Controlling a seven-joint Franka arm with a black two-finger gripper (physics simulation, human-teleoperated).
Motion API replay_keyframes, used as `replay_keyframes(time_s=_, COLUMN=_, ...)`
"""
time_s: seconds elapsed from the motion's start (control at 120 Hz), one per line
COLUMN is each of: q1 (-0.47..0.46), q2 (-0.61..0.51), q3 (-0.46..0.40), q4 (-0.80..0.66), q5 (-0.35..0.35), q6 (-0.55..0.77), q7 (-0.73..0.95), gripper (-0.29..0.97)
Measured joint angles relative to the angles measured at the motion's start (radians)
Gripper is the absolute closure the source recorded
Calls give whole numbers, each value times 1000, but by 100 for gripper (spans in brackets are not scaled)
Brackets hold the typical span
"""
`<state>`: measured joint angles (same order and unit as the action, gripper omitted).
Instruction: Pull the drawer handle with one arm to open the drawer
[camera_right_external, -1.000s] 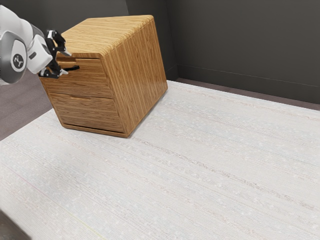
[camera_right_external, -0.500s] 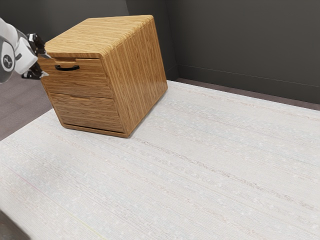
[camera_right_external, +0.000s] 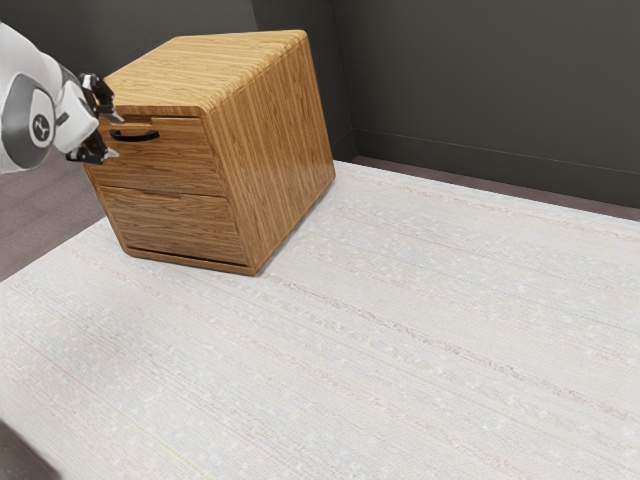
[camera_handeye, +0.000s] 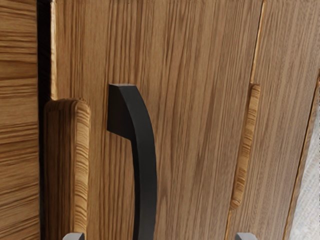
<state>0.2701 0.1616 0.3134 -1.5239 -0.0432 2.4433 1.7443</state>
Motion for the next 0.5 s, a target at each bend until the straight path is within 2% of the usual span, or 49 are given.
replay_keyframes(time_s=0.425, q1=16, q2=18, q3=-12, q4=-9, q5=-1, q6=0, q7=0, gripper=33)
replay_keyframes(time_s=0.5, q1=18, q2=27, q3=-11, q4=-10, q5=-1, q6=0, q7=0, gripper=28)
